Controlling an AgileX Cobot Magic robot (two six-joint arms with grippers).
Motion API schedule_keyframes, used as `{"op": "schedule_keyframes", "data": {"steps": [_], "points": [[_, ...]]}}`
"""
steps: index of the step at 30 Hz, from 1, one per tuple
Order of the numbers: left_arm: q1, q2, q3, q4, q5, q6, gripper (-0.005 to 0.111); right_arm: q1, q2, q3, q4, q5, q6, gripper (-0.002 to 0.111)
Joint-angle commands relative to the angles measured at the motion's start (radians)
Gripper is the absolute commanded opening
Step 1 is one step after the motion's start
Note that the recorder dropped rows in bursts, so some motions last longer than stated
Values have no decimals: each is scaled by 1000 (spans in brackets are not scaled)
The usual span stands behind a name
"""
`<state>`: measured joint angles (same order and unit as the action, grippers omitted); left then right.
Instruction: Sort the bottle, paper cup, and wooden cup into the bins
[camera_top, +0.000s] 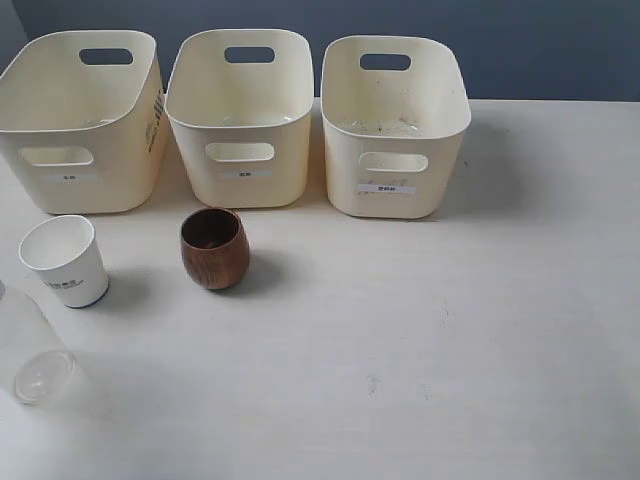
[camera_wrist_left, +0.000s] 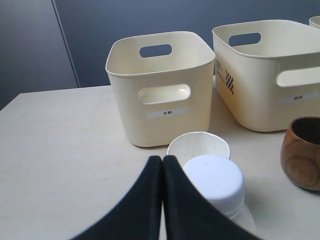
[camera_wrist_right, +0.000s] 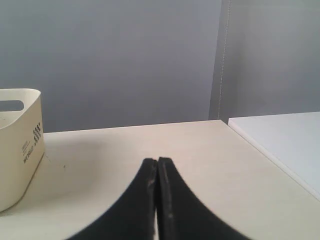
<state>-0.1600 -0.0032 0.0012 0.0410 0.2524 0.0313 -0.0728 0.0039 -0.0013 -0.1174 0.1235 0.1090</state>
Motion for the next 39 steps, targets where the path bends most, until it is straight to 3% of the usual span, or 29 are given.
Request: {"op": "schedule_keyframes", "data": {"steps": [1,24,31,39], "points": [[-1,3,-1,2,-14,-3,0,3,-4,1,-1,1,-4,-1],[-1,3,-1,2,-14,-3,0,3,-4,1,-7,-48,-4,-1],[-1,3,-1,2,-14,-3,0,3,-4,1,346,-147,102,-1],[-1,3,-1,2,-14,-3,0,4,-4,1,377,-150,102,-1]]}}
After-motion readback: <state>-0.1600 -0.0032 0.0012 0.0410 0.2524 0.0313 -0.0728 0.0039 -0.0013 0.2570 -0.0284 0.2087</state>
